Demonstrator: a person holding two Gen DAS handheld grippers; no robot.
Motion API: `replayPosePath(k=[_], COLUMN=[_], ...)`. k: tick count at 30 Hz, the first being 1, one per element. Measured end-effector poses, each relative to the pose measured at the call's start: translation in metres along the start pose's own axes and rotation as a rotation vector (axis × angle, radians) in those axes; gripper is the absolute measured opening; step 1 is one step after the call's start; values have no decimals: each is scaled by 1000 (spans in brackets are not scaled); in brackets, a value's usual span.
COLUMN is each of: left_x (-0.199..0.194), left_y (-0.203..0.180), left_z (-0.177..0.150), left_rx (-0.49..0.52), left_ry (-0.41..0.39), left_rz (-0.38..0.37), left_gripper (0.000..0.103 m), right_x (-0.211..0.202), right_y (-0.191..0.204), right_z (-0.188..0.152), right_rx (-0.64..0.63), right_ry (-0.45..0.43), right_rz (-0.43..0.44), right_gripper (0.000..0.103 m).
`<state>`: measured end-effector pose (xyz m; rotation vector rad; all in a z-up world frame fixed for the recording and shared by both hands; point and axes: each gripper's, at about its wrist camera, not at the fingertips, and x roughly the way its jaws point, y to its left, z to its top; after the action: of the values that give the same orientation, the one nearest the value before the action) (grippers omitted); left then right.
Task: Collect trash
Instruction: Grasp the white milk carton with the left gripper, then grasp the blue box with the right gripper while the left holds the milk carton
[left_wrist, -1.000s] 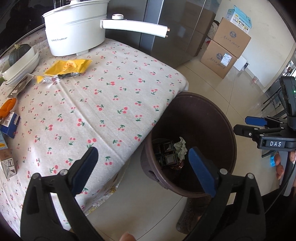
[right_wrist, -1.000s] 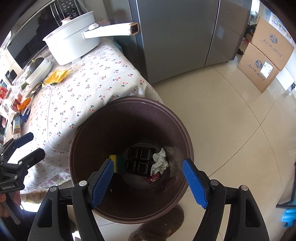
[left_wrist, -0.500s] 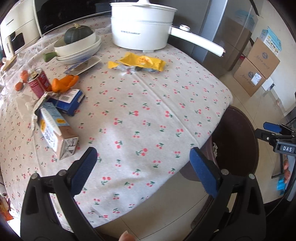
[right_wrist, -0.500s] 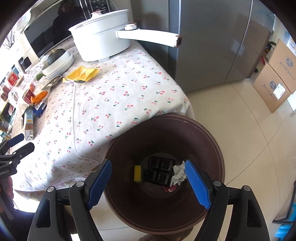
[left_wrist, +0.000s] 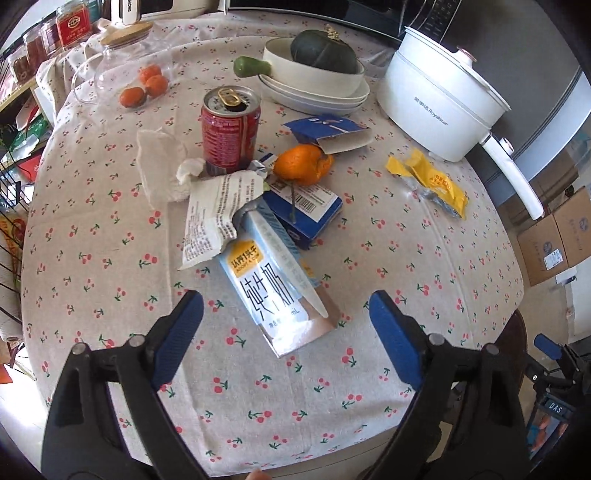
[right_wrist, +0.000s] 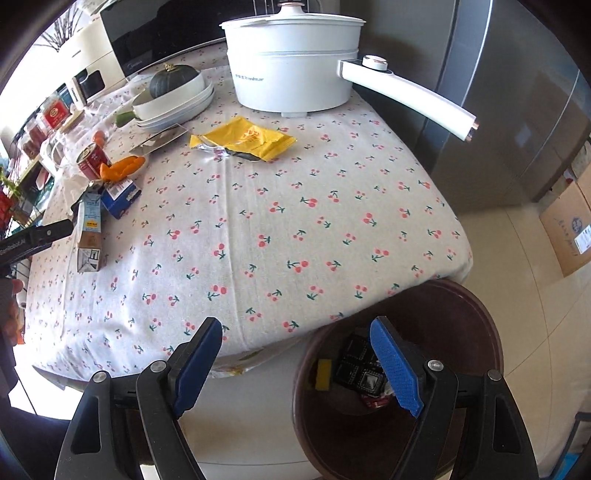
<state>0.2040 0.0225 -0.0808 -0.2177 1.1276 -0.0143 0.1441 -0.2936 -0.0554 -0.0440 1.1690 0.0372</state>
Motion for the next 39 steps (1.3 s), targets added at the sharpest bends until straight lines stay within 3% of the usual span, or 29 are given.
replayPosePath(k=[4, 11, 19, 27, 34, 39], left_x=[24, 38, 6, -56, -92, -93], left_y=[8, 15, 14, 39, 86, 114], left_z=[3, 6, -1, -17, -26, -24], left_rx=[-78, -153, -74, 16, 0, -37], left_ry=[60, 70, 41, -57, -169, -183], left_rz=[-31, -46, -112, -170, -114, -81], left_gripper=[71, 64, 53, 51, 51, 51], right_x=[9, 15, 16, 24, 40, 63], right_y=[9, 13, 18, 56, 120, 168], right_z=[5, 5, 8, 24, 45, 66], right_rx=[-1, -9, -2, -15, -114, -236], right_ry=[12, 28, 28, 13, 11, -23], right_rz=[-5, -21, -28, 8, 64, 83], right_gripper=[84, 84, 84, 84, 84, 84])
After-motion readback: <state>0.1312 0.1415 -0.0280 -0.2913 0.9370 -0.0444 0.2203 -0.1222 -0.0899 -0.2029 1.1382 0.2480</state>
